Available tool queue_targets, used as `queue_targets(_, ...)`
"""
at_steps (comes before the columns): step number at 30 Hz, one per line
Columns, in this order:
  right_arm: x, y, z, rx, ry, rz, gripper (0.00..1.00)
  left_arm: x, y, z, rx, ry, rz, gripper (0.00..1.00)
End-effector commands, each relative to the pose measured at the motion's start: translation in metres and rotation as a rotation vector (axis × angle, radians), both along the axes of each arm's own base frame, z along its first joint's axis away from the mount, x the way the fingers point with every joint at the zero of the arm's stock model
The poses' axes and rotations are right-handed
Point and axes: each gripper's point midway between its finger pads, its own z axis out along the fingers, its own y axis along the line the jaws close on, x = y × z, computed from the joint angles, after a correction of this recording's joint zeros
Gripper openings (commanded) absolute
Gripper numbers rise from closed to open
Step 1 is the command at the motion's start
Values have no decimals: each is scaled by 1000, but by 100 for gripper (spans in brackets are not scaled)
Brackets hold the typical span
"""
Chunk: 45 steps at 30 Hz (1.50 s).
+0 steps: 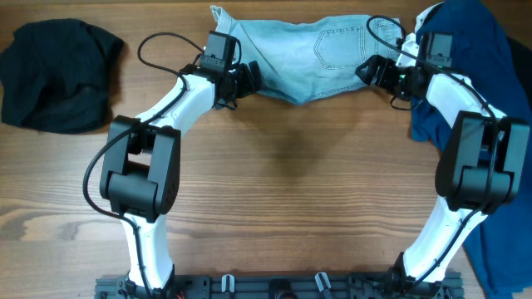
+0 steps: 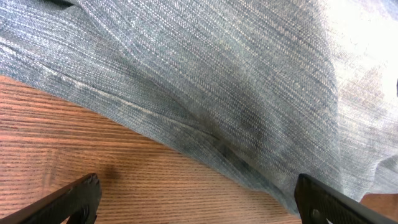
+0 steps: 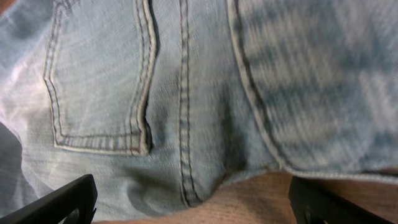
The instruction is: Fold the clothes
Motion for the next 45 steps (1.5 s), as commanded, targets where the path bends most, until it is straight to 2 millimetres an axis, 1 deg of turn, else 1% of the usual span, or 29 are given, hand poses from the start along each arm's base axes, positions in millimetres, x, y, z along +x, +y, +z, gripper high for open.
queue_targets(1, -7, 6, -11, 19, 41, 15, 100, 4, -3, -1, -12, -9, 12, 100)
queue_targets(2, -10, 7, -12, 25, 54, 18, 100, 7, -3, -2, -16, -18, 12, 100)
queue_targets(4, -16, 15, -11, 66, 72, 41, 99, 10, -4, -10, -17, -20, 13, 100)
queue_targets(6, -23, 24, -9, 123, 92, 68, 100, 8, -4, -28, -14, 10, 15, 100)
queue_targets(8, -30, 29, -9, 149, 122, 76, 99, 0, -7, -48, -34, 69, 16, 100)
queue_targets(11, -35, 29, -11, 153, 149, 75, 100, -4, -7, -63, -34, 103, 18, 100)
queue_targets(14, -41, 32, -12, 158, 164, 95, 100, -4, -7, -64, -40, 100, 16, 100)
queue_targets(15, -43, 33, -12, 168, 170, 98, 100, -2, -10, -62, -54, 92, 10, 97)
queue_targets(17, -45, 39, -8, 208, 172, 113, 100, 0, -12, -60, -64, 85, 7, 87)
queue_targets(19, -47, 46, -4, 249, 176, 130, 99, -1, -12, -61, -72, 95, 17, 67)
queue_targets(20, -49, 48, -3, 268, 179, 136, 99, -2, -12, -61, -76, 102, 19, 51)
queue_targets(21, -50, 49, -2, 277, 183, 138, 100, -3, -12, -61, -75, 107, 22, 51)
queue_targets(22, -51, 49, -2, 277, 187, 137, 99, -4, -11, -62, -77, 112, 23, 54)
queue_targets(23, -51, 49, -2, 276, 187, 137, 100, -5, -10, -63, -75, 120, 25, 52)
queue_targets(24, -51, 49, -2, 277, 187, 137, 99, -7, -7, -64, -71, 132, 30, 43)
queue_targets(25, -51, 49, -2, 277, 187, 136, 99, -10, -2, -66, -66, 151, 39, 23)
queue_targets(26, -51, 49, -3, 277, 190, 136, 100, -12, 5, -68, -61, 171, 52, 10)
queue_targets(27, -52, 49, -3, 278, 193, 135, 99, -13, 12, -70, -59, 189, 71, 4)
queue_targets(28, -52, 49, -3, 279, 194, 135, 99, -14, 22, -71, -65, 215, 114, 4)
queue_targets(31, -52, 49, -3, 279, 196, 135, 100, -10, 42, -72, -90, 242, 199, 4)
queue_targets(32, -52, 49, -3, 279, 195, 135, 99, -7, 43, -69, -121, 240, 197, 4)
queue_targets(33, -52, 49, -3, 278, 193, 135, 100, -5, 41, -66, -161, 241, 187, 48)
queue_targets(34, -52, 49, -3, 278, 191, 136, 100, -4, 39, -64, -189, 243, 178, 87)
queue_targets(35, -51, 49, -2, 277, 188, 135, 100, -4, 40, -63, -196, 242, 181, 100)
queue_targets(37, -50, 49, -2, 276, 182, 137, 100, -2, 43, -63, -203, 246, 200, 100)
queue_targets(39, -49, 49, -2, 275, 178, 137, 100, -2, 41, -61, -217, 244, 193, 100)
queue_targets(42, -47, 48, -1, 274, 171, 137, 100, 2, 26, -50, -303, 229, 143, 100)
queue_targets(45, -45, 48, -1, 270, 156, 140, 100, 9, 18, -34, -357, 187, 109, 100)
